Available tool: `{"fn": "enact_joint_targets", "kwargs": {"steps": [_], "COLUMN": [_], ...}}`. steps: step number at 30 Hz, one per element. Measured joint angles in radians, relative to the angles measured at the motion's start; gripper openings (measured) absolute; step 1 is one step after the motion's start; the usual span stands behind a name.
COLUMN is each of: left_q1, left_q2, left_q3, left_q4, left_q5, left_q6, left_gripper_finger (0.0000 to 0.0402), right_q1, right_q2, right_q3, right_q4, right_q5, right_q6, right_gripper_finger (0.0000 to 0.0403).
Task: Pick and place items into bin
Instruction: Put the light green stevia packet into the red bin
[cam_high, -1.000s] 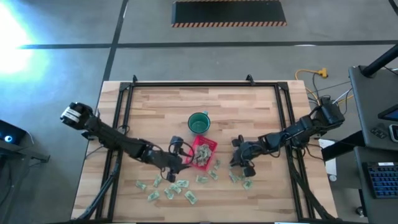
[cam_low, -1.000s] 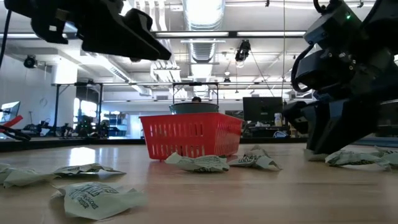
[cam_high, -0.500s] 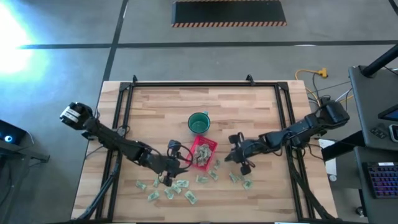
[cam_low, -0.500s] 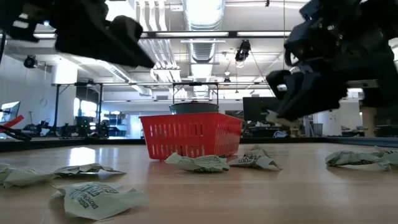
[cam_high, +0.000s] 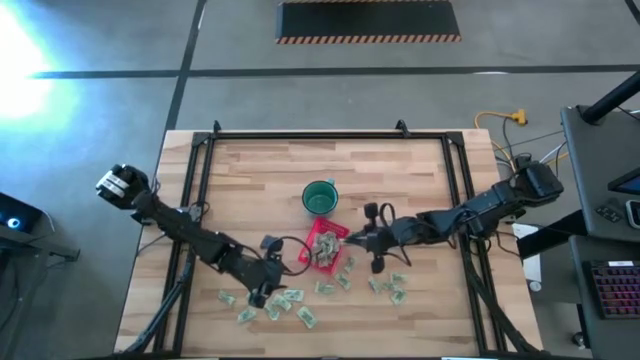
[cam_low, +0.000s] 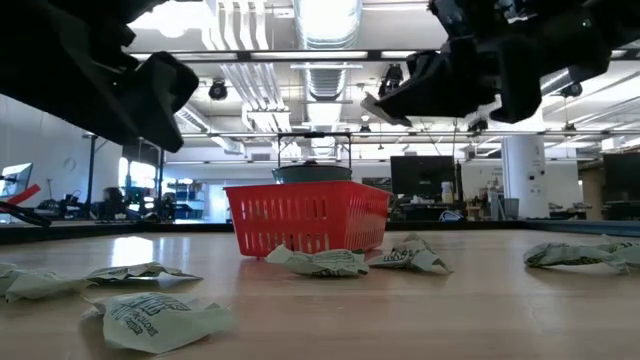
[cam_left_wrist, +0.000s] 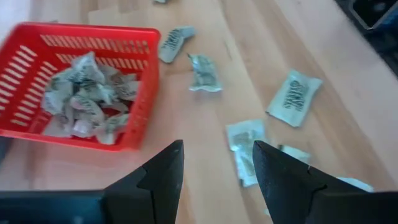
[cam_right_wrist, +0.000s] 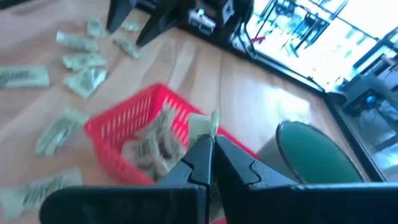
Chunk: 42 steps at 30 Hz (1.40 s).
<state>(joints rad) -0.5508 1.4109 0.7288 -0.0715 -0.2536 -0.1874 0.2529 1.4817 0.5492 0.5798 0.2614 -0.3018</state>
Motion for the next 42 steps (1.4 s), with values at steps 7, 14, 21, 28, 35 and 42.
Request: {"fn": "enact_joint_targets", "kwargs": {"steps": [7, 14, 21, 28, 35, 42], "left_q1": [-0.028, -0.031, -0.036, -0.039, -0.065, -0.167], "left_q2": [0.0, 0.0, 0.0, 0.0, 0.0, 0.0], "left_q3": [0.002, 0.002, 0.002, 0.003, 0.004, 0.007], "left_q4": [0.001, 0.001, 0.001, -0.059, -0.149, -0.26], "left_q5": [0.018, 0.019, 0.026, 0.028, 0.038, 0.046], "left_q6": [-0.02, -0.02, -0.02, -0.12, -0.288, -0.536], "left_gripper_finger": [0.0176, 0.0176, 0.0176, 0.0176, 0.0176, 0.0176], "right_q1": [-0.03, -0.076, -0.088, -0.088, -0.074, -0.037], "right_q2": [0.123, 0.263, 0.299, 0.253, 0.174, 0.09], "right_q3": [0.049, 0.136, 0.167, 0.166, 0.164, 0.164], "right_q4": [0.063, 0.061, 0.044, -0.006, -0.147, -0.321], "right_q5": [-0.001, 0.0, 0.0, 0.001, 0.001, -0.005], "right_q6": [-0.022, -0.018, -0.01, 0.011, 0.026, 0.106], "right_gripper_finger": [0.0009, 0.0009, 0.0029, 0.0096, 0.0137, 0.0142]}}
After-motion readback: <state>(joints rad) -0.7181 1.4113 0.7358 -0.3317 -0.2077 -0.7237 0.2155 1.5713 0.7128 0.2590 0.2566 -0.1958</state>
